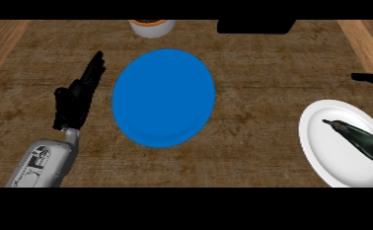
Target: Pick the eggplant from the plate and place it in the plate
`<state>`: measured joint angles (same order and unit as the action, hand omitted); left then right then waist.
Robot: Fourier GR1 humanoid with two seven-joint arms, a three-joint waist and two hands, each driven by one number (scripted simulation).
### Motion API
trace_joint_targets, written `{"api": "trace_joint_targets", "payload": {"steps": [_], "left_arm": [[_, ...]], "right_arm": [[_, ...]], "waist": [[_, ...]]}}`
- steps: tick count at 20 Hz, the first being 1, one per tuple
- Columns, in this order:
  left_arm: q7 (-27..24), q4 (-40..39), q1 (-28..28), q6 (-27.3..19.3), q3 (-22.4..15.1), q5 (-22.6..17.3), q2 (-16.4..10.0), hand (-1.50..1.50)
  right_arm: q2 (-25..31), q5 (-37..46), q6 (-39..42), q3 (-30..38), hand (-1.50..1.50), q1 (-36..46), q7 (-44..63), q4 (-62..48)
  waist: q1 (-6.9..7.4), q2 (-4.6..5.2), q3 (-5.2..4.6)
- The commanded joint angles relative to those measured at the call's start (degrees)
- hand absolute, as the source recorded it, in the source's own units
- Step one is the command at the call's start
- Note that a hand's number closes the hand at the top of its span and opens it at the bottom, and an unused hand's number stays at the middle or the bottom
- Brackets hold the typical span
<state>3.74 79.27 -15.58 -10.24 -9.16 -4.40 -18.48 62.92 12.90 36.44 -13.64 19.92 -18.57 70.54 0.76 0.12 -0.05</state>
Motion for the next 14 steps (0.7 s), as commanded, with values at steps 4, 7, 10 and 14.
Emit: {"api": "trace_joint_targets", "payload": {"steps": [4, 7, 10, 14], "left_arm": [[1.76, 0.03, -0.92, 3.36, 3.49, -0.88, -1.27, 0.0], [0.92, 1.3, 0.54, 2.22, 2.45, 1.38, 0.81, 0.0], [4.89, 2.92, -1.6, 0.83, 1.21, 3.23, 2.27, 0.0], [-1.21, -4.7, -2.6, 3.9, 5.0, 2.13, 1.82, 0.0]], "right_arm": [[-3.54, 5.37, 7.38, -0.9, -1.5, 3.34, 6.57, 0.45], [-8.09, 11.72, 7.5, -1.79, -1.5, 9.1, 2.57, -9.02], [-10.02, 16.28, 5.32, -3.54, -1.5, 8.65, -0.98, -12.99], [-10.77, 21.43, 2.78, -4.81, -1.5, 5.2, -1.61, -11.02]], "waist": [[-0.67, -0.1, 0.02], [0.11, 0.07, 0.06], [0.21, 0.09, 0.1], [-0.5, 0.07, 0.05]]}}
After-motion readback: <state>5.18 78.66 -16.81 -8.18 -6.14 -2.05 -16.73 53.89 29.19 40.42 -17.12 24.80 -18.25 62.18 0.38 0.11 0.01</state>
